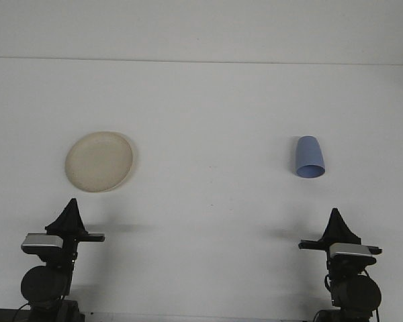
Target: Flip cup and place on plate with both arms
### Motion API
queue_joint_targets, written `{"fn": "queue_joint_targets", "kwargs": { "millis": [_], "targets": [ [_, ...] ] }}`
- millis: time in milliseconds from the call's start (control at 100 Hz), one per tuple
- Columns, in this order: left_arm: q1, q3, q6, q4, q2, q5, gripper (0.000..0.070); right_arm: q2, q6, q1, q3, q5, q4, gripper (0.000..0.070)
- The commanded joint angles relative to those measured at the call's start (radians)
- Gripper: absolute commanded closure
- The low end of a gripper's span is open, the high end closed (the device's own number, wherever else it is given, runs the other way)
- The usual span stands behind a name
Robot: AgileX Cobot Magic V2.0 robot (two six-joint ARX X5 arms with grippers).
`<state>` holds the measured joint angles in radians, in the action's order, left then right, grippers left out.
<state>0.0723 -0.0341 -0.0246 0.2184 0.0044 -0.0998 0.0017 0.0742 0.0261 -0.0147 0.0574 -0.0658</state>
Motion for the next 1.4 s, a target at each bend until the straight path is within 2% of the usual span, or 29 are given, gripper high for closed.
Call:
{"fn": "queue_joint_targets", "kwargs": {
  "millis": [0, 290, 370, 630, 820, 1060, 1190, 1389],
  "targets": [
    [0.000, 0.020, 0.002, 0.011, -0.001, 0.003, 0.0689, 0.000, -0.012, 0.000, 0.002, 0.003, -0.013, 0.0700],
    [0.000, 0.020, 0.002, 0.011, -0.001, 0.003, 0.0689, 0.000, -0.012, 0.001, -0.020, -0.010, -0.006, 0.0700],
    [0.000, 0.020, 0.002, 0.011, -0.001, 0.003, 0.0689, 0.000, -0.014, 0.001, -0.061, -0.033, 0.019, 0.0700],
    [0.000, 0.020, 0.002, 0.011, -0.001, 0.003, 0.0689, 0.054, -0.034, 0.001, -0.297, -0.041, 0.240, 0.0700],
    [0.000, 0.020, 0.002, 0.011, -0.001, 0.003, 0.0689, 0.199, -0.109, 0.001, -0.521, -0.040, 0.472, 0.0700],
    [0.000, 0.020, 0.002, 0.011, -0.001, 0.003, 0.0689, 0.420, -0.100, 0.001, -0.761, -0.039, 0.734, 0.0700],
    [0.000, 0.020, 0.002, 0.011, -0.001, 0.003, 0.0689, 0.520, -0.092, 0.001, -0.832, -0.043, 0.845, 0.0700],
    [0.000, 0.020, 0.002, 0.011, -0.001, 0.003, 0.0689, 0.605, -0.063, 0.001, -0.849, -0.043, 0.925, 0.0700]
  ]
}}
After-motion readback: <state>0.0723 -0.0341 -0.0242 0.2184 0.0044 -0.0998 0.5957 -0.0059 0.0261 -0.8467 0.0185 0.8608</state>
